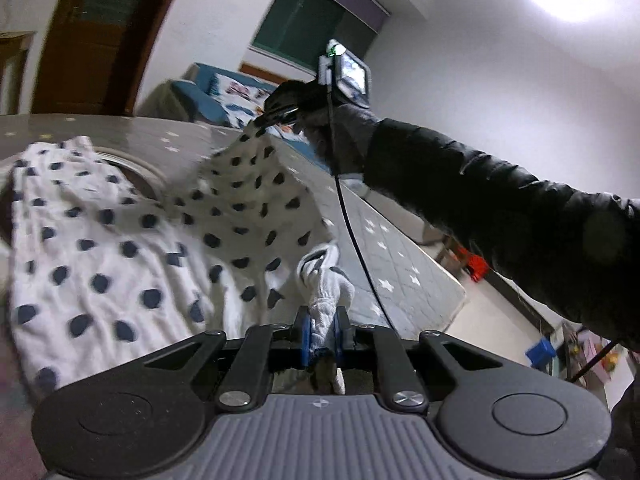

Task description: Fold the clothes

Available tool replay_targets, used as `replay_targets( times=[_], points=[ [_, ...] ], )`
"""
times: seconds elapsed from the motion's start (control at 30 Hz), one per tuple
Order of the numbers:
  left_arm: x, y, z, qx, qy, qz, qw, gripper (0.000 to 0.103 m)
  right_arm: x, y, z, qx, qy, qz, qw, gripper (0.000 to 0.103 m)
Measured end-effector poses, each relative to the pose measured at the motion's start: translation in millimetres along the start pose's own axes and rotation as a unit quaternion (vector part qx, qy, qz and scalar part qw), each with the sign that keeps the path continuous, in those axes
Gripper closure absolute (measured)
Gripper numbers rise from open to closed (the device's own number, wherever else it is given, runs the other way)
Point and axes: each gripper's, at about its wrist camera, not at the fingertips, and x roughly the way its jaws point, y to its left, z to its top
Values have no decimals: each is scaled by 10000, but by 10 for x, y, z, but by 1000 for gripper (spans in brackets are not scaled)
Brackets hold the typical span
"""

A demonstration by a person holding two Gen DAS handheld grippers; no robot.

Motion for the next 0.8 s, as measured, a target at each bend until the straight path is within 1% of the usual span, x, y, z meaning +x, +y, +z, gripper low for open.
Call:
replay_targets(
  times=[0.07,0.17,0.33,0.53,0.63,0.8],
  points=[
    [-155,56,-43,-162,-151,77,9997,91,-25,203,99,-39,-75,108,9999,101],
    [-378,153,-114,-498,-380,202,9978,91,52,576,160,-169,-88,231,9995,101],
    [-713,322,-287,-1052,-665,396,9914,91,179,1197,262,-387,-111,438,9982,102],
    [-930,523,-434,-1580,-767,556,9829,91,340,1946,369,-660,-129,674,9955,102],
    [-973,624,-511,-1835,-808,591,9779,91,456,2309,319,-914,-81,732,9931,102],
    [-993,703,-621,-2099,-746,650,9727,91,644,2917,122,-1390,60,868,9865,102]
  ],
)
